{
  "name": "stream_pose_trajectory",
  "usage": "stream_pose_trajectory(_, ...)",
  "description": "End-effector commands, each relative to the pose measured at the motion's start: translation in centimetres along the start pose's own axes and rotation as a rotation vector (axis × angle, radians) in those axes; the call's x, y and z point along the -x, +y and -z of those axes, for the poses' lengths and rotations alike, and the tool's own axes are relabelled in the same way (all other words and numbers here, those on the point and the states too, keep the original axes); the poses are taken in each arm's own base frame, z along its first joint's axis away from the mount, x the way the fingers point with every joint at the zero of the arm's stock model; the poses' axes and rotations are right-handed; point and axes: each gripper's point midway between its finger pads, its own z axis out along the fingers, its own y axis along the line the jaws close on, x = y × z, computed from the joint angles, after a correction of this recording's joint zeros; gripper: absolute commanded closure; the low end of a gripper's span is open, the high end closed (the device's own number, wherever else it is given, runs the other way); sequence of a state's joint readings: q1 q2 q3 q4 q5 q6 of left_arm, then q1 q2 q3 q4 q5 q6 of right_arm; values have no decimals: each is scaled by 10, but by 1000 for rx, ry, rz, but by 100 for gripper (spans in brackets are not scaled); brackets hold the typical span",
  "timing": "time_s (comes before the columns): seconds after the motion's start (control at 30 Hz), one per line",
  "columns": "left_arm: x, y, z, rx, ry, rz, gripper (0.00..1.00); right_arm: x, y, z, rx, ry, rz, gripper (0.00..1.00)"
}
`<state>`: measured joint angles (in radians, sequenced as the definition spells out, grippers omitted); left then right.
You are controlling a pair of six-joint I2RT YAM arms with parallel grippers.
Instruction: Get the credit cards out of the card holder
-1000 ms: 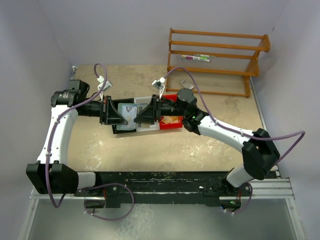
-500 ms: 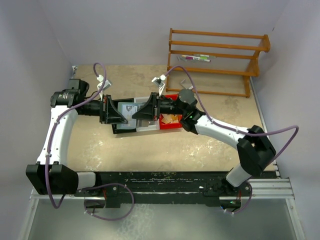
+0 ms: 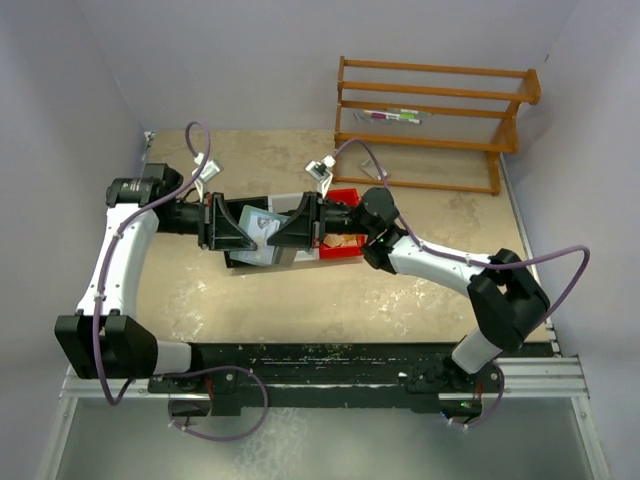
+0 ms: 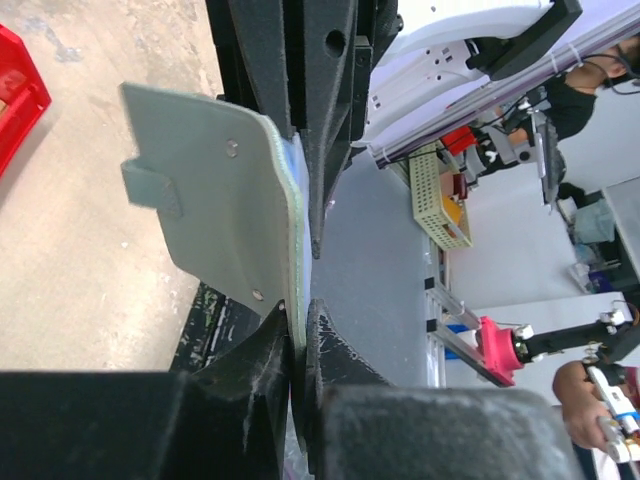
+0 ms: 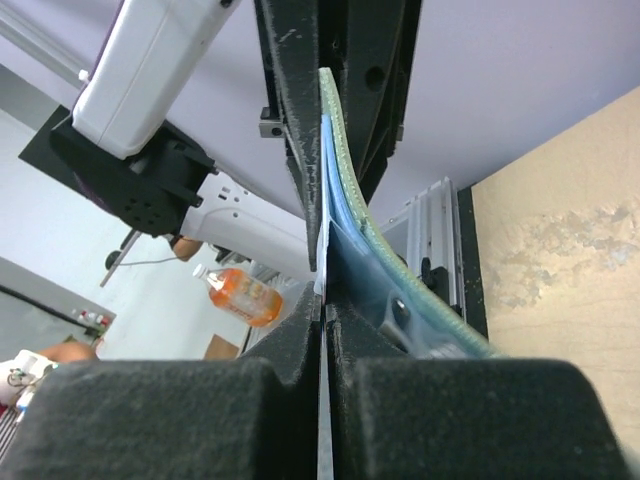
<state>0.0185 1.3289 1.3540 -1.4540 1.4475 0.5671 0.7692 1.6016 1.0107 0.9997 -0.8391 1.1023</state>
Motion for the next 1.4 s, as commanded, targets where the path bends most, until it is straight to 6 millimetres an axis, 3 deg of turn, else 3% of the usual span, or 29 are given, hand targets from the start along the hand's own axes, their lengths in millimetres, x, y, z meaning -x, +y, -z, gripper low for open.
stream_pose_trajectory(0.0,21,-29,-2,-137,-101,-40,95,0,22,6,83,-9,42,100)
stream_pose_trajectory(0.4,24,-38,-1,-149,-110,-54,96,5,20,28,78,-47,37,100)
stream_pose_trajectory(0.67,24,-37,-1,-147,-108,-48,88,4,22,29,92,-40,42,100)
stream_pose_trajectory(0.83,21,-35,0,-121,-87,-56,88,7,14,42,64,-49,36,100)
stream_pose_trajectory(0.97,13,-21,1,-33,-21,-90,90,12,4,61,15,-55,41,100)
stream_pose_trajectory(1.1,10,6,7,134,48,-123,98,10,-9,70,-62,-27,54,100)
stream_pose_trajectory(1.2,11,17,14,254,63,-216,97,6,-30,74,-182,6,57,100)
stream_pose_trajectory(1.37,8,44,34,439,172,-321,97,12,-44,82,-262,-10,56,100)
